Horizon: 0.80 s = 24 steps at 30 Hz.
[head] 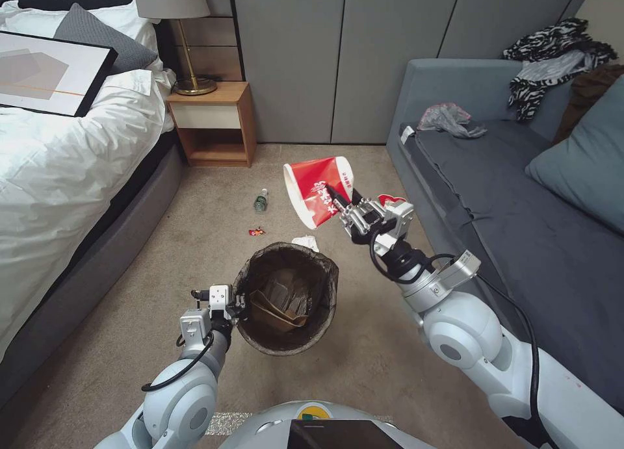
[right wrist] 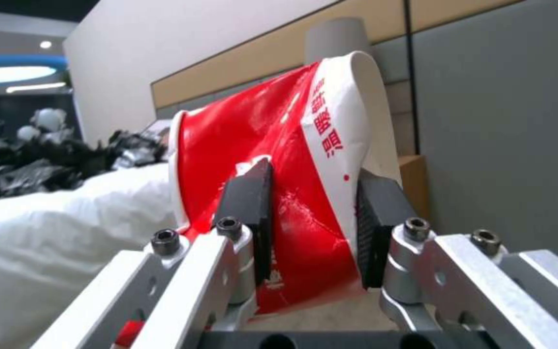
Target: Pick up the trash bin, then pick up the garbage from the floor and place it into the trash bin.
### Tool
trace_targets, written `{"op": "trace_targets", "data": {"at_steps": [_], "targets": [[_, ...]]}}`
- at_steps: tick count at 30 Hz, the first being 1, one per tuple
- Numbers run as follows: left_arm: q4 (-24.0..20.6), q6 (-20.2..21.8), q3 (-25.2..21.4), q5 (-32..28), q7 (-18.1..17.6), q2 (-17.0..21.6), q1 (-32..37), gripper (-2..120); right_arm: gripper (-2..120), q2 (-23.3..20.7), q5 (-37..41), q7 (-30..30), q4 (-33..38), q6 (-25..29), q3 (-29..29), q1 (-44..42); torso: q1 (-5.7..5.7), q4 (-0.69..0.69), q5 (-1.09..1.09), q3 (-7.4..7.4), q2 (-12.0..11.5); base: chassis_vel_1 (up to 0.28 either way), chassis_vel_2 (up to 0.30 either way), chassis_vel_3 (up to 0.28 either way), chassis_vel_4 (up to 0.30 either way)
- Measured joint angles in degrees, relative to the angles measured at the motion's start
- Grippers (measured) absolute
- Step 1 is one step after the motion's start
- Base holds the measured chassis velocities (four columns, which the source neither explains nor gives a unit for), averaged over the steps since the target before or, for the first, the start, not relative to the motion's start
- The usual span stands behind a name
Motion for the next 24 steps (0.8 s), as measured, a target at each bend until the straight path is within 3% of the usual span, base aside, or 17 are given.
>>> {"op": "trace_targets", "data": {"at_steps": [10, 24], "targets": [[-0.05, 0.0, 0.05, -0.29, -0.18, 0.34, -0.39, 0, 24, -5.13, -1.02, -1.45, -0.38, -0.38, -7.83, 0.2, 0.0, 0.0, 0.0, 0.0, 0.0, 0.0, 0.0, 0.0, 0.0], [-0.84, -0.26, -0.37, -0.51, -0.34, 0.3, -0.34, 0, 24, -3.31, -6.18, -1.89, -6.41, -0.4, -18.61, 2.03, 0.0, 0.0, 0.0, 0.0, 0.0, 0.0, 0.0, 0.0, 0.0]]}}
